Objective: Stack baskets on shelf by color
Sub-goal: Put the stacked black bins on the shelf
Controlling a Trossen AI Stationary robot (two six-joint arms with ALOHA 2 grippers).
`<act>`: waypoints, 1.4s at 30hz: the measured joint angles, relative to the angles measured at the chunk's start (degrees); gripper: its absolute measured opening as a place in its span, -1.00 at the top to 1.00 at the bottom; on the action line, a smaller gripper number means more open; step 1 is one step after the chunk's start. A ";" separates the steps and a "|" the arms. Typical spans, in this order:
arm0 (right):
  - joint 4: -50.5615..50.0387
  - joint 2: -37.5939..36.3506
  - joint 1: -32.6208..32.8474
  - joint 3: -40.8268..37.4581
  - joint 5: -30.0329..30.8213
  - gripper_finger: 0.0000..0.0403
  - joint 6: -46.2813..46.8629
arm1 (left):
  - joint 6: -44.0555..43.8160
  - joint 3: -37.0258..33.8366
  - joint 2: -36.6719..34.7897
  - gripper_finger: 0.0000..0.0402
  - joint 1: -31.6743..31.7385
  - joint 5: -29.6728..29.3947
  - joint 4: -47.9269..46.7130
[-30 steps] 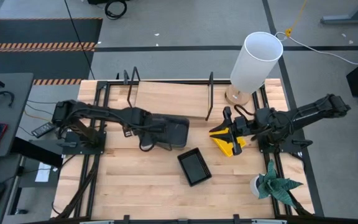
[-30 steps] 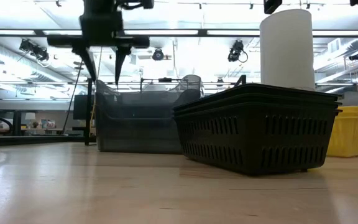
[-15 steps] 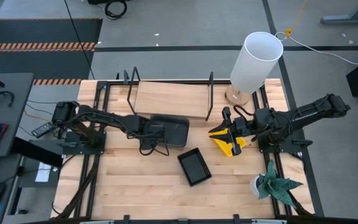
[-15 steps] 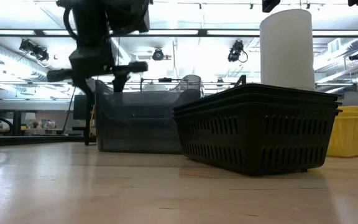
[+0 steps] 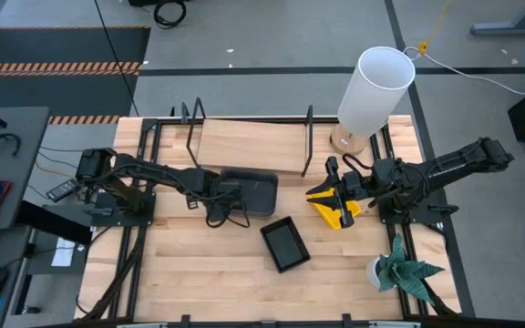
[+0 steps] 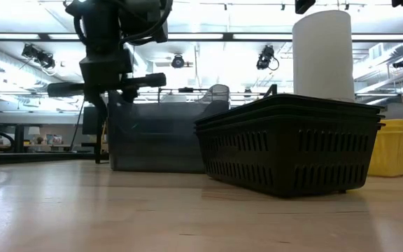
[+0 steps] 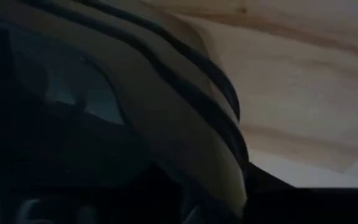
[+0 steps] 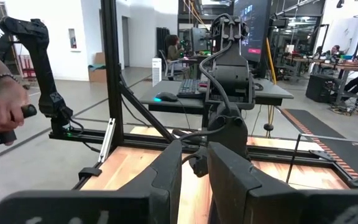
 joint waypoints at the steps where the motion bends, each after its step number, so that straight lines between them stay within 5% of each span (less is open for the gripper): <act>1: 0.00 0.00 0.00 -0.01 -0.05 0.59 0.01 | -0.31 0.00 0.00 0.72 0.02 0.23 -0.06; 5: 0.07 0.00 0.00 -0.02 -0.05 0.59 0.02 | -3.45 -0.02 -0.05 0.92 -0.22 2.30 -0.57; 18: 0.37 0.00 0.00 -0.07 -1.19 0.59 0.41 | -18.88 -0.02 -2.36 0.91 -5.80 9.23 -0.75; 26: 0.44 -0.02 0.00 -0.09 -1.25 0.59 0.10 | -37.66 3.14 -3.01 0.91 -9.08 6.38 -5.95; 42: 0.46 -0.02 0.00 -0.09 -1.09 0.59 -0.20 | -53.03 20.87 -3.08 0.91 0.98 4.05 -14.65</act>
